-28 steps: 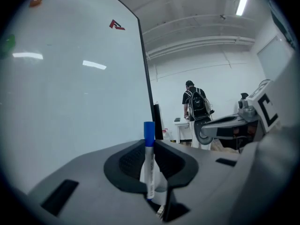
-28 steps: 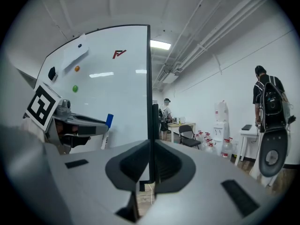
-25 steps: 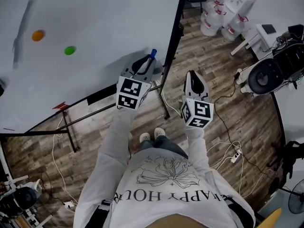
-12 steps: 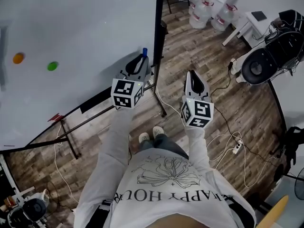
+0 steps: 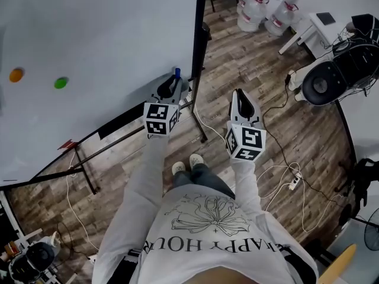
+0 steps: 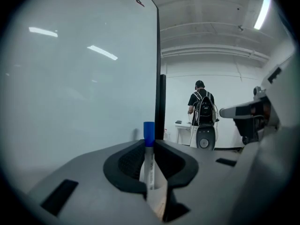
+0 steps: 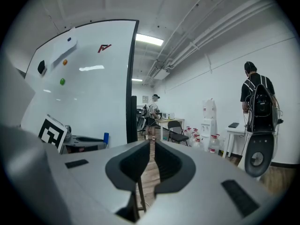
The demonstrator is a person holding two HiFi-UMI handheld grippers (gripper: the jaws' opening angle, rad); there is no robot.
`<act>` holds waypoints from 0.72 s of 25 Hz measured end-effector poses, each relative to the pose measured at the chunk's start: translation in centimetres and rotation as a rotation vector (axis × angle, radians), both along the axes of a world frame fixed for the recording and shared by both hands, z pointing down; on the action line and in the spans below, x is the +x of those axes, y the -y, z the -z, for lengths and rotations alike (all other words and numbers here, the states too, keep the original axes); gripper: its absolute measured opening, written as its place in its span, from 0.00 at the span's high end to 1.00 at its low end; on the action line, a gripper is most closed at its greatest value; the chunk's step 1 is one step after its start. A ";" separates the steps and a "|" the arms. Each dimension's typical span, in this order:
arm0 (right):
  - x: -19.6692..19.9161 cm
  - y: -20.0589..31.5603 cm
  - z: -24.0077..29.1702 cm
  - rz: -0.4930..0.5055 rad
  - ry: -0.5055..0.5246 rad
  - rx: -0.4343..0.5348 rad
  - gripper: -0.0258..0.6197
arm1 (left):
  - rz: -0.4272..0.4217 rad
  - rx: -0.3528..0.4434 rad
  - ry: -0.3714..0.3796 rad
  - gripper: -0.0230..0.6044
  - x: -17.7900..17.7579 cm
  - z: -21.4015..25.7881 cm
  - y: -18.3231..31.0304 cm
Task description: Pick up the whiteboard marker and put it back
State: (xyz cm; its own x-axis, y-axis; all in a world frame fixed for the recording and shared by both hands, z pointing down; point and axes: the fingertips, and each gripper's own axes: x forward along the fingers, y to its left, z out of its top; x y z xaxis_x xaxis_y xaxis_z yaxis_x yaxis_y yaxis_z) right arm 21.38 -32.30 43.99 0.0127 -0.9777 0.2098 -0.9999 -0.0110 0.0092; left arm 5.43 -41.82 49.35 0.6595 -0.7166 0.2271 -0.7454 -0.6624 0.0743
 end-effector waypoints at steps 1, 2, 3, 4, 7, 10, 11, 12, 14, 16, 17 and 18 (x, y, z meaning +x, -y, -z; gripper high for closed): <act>0.0 0.0 -0.1 0.001 0.000 -0.004 0.94 | 0.001 -0.010 0.011 0.87 0.0 -0.6 -0.1; 0.0 0.0 -0.3 0.002 0.000 -0.008 0.94 | 0.003 -0.020 0.023 0.87 0.0 -1.2 -0.3; 0.0 0.0 -0.4 0.002 0.001 -0.011 0.94 | 0.004 -0.029 0.034 0.87 0.1 -1.7 -0.4; -0.1 0.0 -0.6 0.003 0.001 -0.013 0.94 | 0.004 -0.039 0.042 0.87 0.1 -2.2 -0.5; -0.1 0.2 -0.9 0.003 0.006 -0.017 0.94 | 0.008 -0.065 0.061 0.87 0.0 -3.3 -0.6; -0.4 0.3 -1.2 0.008 0.009 -0.022 0.94 | 0.011 -0.070 0.068 0.87 -0.2 -3.6 -0.8; -0.5 0.3 -1.2 0.010 0.011 -0.022 0.94 | 0.011 -0.068 0.067 0.87 -0.3 -3.5 -0.9; -0.6 0.4 -1.2 0.012 0.012 -0.021 0.94 | 0.012 -0.063 0.065 0.87 -0.3 -3.2 -0.9; -0.8 0.4 -1.1 0.016 0.016 -0.019 0.94 | 0.016 -0.050 0.063 0.87 -0.5 -2.6 -1.1; -1.0 0.5 -0.9 0.022 0.018 -0.013 0.94 | 0.025 -0.037 0.057 0.87 -0.8 -1.7 -1.2; -1.2 0.6 -0.8 0.025 0.018 -0.010 0.94 | 0.031 -0.031 0.053 0.87 -1.0 -1.3 -1.3; -1.3 0.7 -0.6 0.029 0.019 -0.005 0.94 | 0.038 -0.024 0.048 0.87 -1.2 -0.8 -1.4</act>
State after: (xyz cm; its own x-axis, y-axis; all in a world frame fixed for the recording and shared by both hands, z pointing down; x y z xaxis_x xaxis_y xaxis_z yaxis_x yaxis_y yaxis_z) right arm 20.05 -32.97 44.64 -0.0195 -0.9765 0.2148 -0.9998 0.0179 -0.0094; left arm 4.24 -40.40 50.19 0.6197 -0.7350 0.2754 -0.7732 -0.6319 0.0534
